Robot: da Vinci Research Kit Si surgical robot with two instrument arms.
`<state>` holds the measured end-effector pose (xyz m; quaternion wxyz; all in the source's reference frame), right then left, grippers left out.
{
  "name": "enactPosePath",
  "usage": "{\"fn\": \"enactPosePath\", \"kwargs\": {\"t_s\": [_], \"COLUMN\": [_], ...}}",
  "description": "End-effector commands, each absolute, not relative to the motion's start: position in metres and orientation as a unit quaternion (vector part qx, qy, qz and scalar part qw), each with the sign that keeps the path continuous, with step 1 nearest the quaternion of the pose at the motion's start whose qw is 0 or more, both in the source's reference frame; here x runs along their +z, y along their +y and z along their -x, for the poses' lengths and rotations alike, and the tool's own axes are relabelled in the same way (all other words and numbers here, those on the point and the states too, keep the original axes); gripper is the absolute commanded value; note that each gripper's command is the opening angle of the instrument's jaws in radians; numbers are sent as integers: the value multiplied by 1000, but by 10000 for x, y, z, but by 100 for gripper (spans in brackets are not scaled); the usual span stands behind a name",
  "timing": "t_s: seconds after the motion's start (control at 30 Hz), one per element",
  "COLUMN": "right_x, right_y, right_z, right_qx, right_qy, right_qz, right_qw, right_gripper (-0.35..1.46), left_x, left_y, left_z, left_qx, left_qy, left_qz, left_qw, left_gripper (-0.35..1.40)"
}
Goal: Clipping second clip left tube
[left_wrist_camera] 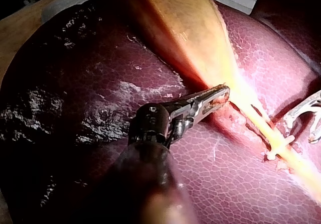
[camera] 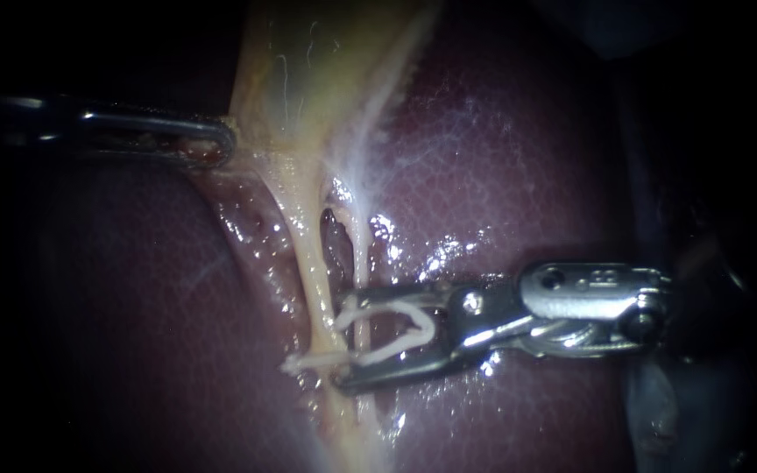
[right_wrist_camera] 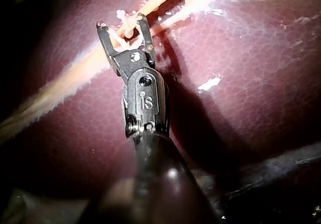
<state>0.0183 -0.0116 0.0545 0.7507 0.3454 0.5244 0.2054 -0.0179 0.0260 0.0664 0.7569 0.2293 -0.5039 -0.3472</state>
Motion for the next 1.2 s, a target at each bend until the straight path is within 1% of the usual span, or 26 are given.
{"fn": "enactPosePath", "kwargs": {"t_s": [0.03,0.2,0.47,0.6,0.77,0.97,1.2], "right_x": [552,578,635,653,655,645,635], "right_y": [-117,-120,-129,-128,-127,-130,-132], "right_z": [-183,-183,-190,-193,-202,-221,-237], "right_qx": [208,223,244,252,259,260,257], "right_qy": [523,519,508,506,508,517,526], "right_qz": [-348,-358,-392,-405,-425,-452,-467], "right_qw": [750,744,727,719,703,679,662], "right_gripper": [49,49,49,49,49,49,49], "left_x": [664,664,664,664,664,664,664], "left_y": [260,260,260,260,261,261,261], "left_z": [178,178,178,178,178,178,179], "left_qx": [-348,-348,-348,-348,-348,-348,-348], "left_qy": [-504,-504,-504,-504,-504,-504,-504], "left_qz": [-229,-229,-229,-229,-229,-229,-229], "left_qw": [757,757,757,757,757,757,757], "left_gripper": [-35,-35,-35,-35,-35,-35,-35]}}
